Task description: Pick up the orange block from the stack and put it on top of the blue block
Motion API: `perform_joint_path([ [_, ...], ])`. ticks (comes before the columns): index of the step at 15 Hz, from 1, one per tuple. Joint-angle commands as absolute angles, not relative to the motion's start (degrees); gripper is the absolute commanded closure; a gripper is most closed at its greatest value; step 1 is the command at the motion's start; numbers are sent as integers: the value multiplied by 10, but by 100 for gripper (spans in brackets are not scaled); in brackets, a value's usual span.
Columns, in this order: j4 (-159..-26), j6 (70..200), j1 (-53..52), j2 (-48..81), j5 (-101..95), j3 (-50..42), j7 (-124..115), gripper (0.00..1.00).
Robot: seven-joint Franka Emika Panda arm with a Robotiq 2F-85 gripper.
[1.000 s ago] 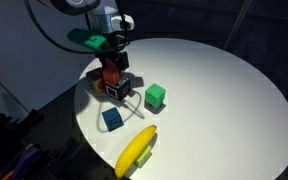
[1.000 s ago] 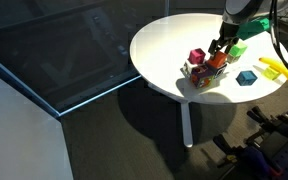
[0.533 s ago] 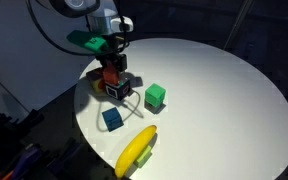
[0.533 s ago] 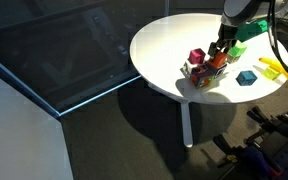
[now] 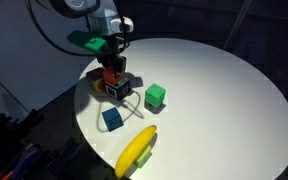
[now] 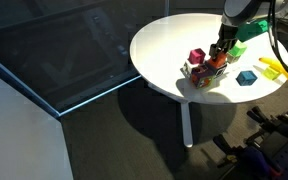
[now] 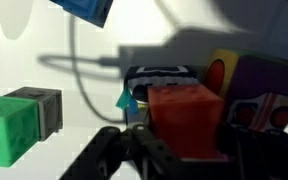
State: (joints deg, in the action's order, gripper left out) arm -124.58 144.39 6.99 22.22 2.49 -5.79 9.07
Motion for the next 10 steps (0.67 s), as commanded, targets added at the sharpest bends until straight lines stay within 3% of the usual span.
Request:
perform_joint_path([
  [1, -1265, 1424, 73, 193, 4, -63, 81, 75],
  [10, -1307, 1372, 78, 127, -48, -93, 78, 75],
])
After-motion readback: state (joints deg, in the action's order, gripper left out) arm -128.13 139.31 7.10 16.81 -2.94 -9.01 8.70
